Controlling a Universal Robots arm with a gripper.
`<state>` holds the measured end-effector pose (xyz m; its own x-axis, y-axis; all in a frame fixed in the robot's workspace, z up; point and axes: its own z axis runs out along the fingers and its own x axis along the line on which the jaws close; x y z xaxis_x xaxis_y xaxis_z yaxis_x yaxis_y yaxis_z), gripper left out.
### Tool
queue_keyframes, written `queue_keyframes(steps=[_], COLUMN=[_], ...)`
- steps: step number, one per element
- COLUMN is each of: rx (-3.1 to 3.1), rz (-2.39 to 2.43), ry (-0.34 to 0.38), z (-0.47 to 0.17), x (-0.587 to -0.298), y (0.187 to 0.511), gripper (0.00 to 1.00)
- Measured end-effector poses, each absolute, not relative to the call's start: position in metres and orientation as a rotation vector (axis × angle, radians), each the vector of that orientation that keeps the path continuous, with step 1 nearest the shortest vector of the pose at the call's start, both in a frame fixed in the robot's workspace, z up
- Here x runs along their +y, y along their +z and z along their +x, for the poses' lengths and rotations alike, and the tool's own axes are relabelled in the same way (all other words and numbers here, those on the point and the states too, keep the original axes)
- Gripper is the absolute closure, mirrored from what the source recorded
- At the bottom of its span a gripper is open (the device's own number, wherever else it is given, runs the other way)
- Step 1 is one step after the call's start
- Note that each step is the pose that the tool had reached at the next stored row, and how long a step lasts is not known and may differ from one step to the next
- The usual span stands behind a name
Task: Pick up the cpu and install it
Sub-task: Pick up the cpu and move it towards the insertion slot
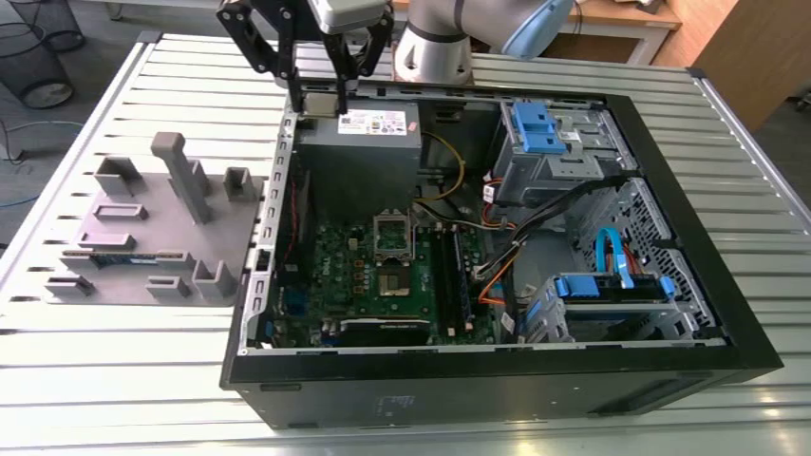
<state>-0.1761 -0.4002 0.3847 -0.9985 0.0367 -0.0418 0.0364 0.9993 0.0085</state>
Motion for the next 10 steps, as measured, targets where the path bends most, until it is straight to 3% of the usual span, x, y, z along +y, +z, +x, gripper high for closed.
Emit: queue_keyframes(steps=[10], rx=[3.099], rz=[0.057], ry=[0.012], z=[-0.1744], x=[-0.4002], y=[0.3848], gripper=[0.53])
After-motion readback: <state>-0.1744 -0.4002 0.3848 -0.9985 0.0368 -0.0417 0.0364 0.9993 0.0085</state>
